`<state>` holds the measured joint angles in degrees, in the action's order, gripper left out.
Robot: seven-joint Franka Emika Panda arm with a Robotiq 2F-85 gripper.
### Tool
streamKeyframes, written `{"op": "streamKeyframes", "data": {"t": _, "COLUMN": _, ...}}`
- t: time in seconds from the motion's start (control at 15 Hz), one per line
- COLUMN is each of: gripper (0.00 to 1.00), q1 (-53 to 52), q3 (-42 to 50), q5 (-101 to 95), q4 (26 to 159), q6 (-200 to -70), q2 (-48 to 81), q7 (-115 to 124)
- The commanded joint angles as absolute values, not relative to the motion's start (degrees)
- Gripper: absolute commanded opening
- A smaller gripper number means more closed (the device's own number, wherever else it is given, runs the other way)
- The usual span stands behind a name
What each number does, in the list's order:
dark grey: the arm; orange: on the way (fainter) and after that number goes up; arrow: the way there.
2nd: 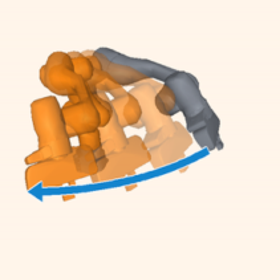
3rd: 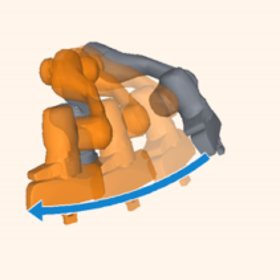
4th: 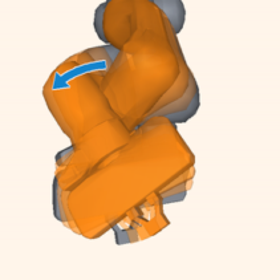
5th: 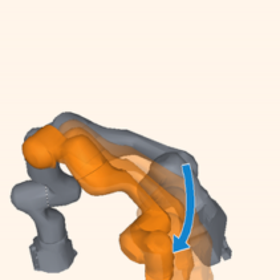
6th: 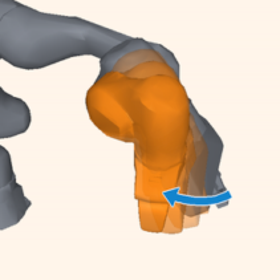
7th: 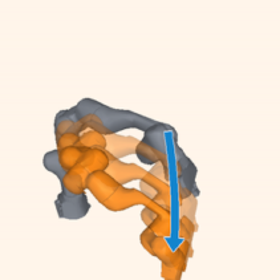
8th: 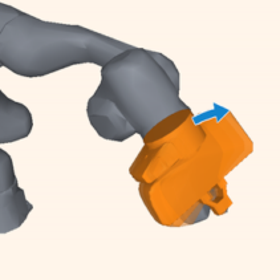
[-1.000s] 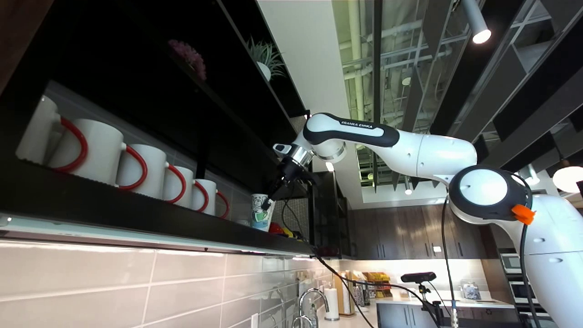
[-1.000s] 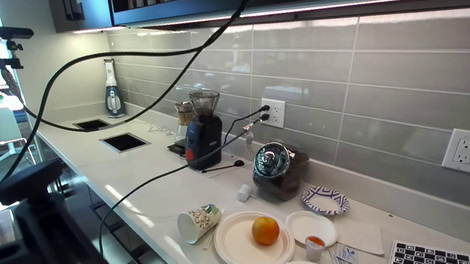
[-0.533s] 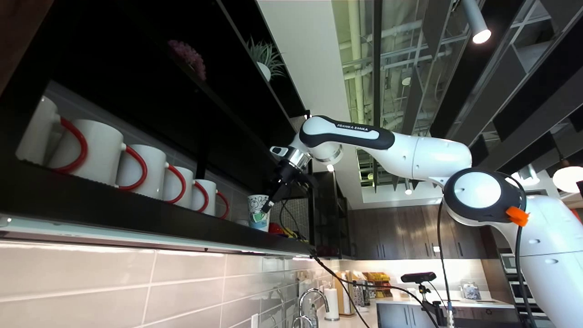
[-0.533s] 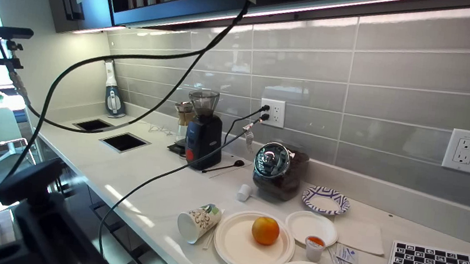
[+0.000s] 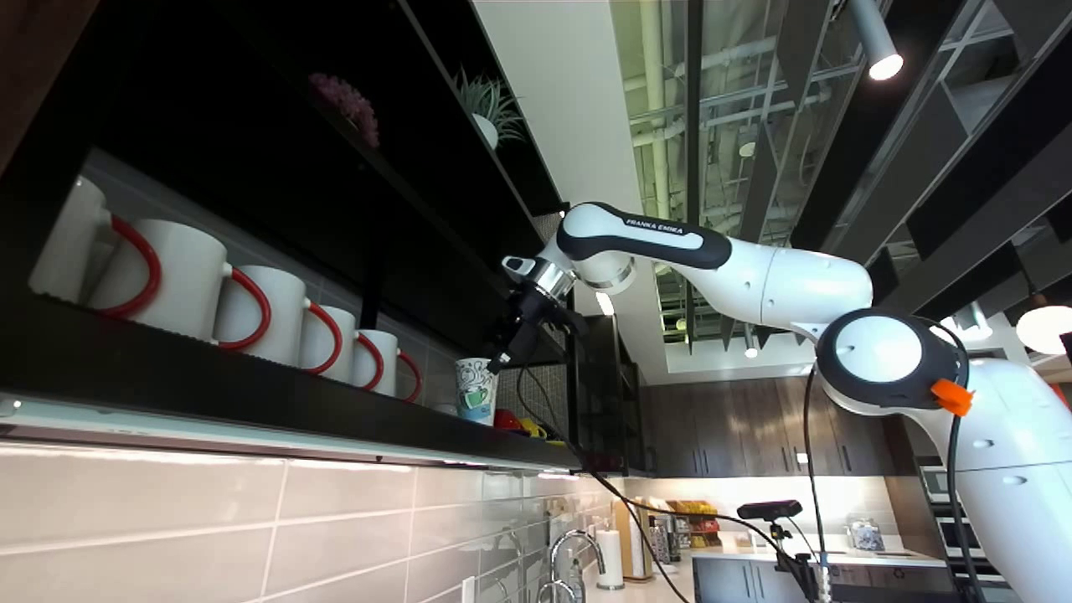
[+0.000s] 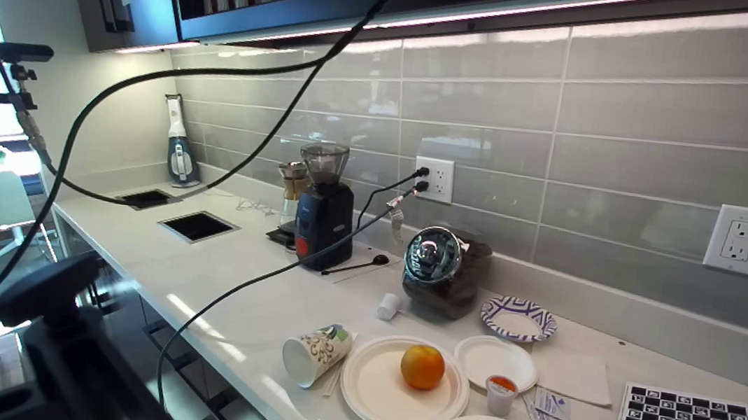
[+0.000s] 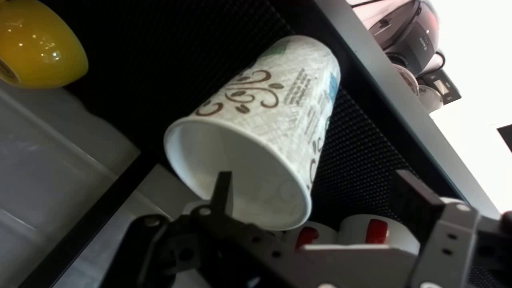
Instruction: Place the two coffee cups from the counter on the bottom shelf.
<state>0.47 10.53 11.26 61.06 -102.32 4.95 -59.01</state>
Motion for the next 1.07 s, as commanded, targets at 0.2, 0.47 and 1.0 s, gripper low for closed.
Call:
{"op": "streamKeyframes", "data": {"t": 0.2, "gripper": 1.0, "q1": 0.46, "q3": 10.58, "q5": 11.55, "q4": 62.4, "q6": -104.53, "q2": 2.03, "q7": -58.97}}
{"op": "streamKeyframes", "data": {"t": 0.47, "gripper": 1.0, "q1": 0.28, "q3": 10.5, "q5": 11.04, "q4": 64.49, "q6": -104.48, "q2": -0.87, "q7": -57.61}}
{"op": "streamKeyframes", "data": {"t": 1.0, "gripper": 1.0, "q1": 1.52, "q3": 11.17, "q5": 9.12, "q4": 74.05, "q6": -94.19, "q2": -12.58, "q7": -50.64}}
